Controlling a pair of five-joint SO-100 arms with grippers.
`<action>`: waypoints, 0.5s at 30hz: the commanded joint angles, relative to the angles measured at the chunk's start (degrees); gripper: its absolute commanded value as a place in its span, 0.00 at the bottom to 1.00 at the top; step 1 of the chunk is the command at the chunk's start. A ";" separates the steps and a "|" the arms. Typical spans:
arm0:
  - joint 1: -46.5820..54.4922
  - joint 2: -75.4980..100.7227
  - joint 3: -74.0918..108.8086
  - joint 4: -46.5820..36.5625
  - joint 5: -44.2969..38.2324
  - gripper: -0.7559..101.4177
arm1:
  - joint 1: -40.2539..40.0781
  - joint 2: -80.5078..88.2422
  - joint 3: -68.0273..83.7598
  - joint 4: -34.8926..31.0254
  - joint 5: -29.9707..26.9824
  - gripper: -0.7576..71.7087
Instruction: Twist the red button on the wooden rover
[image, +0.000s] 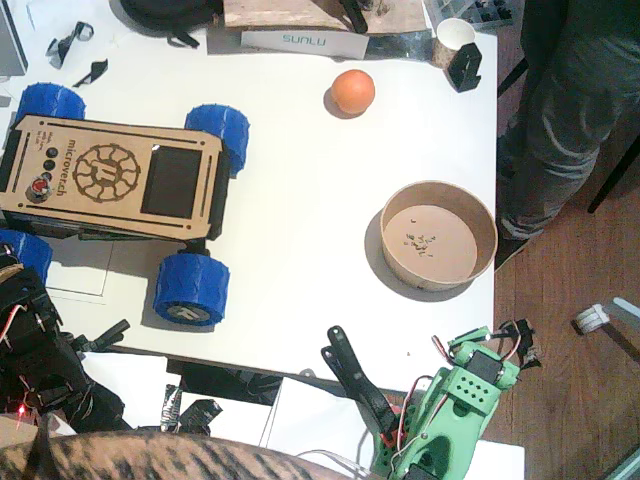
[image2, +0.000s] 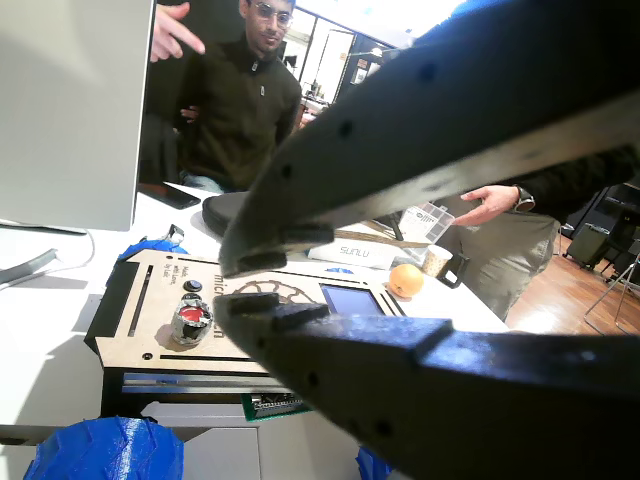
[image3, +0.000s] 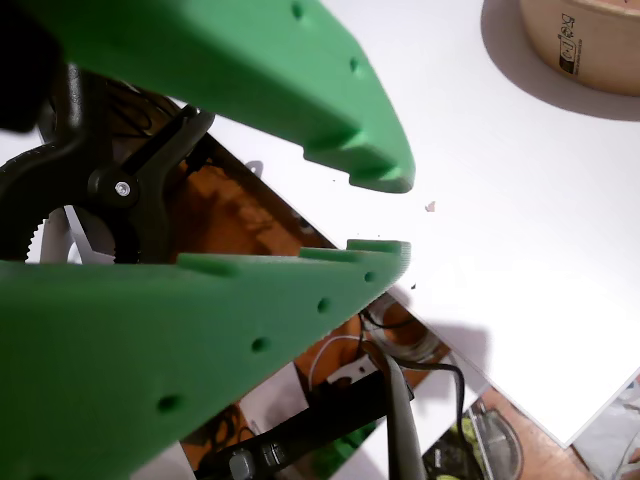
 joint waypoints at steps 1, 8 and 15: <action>-0.09 5.54 0.09 2.29 0.26 0.01 | 0.18 0.09 -0.26 0.35 -0.53 0.04; 0.00 -6.94 0.09 -0.18 0.35 0.01 | 0.18 0.09 -0.26 0.35 -0.53 0.04; 0.35 -16.35 0.00 -7.29 0.35 0.01 | 0.18 0.09 -0.26 0.35 -0.53 0.04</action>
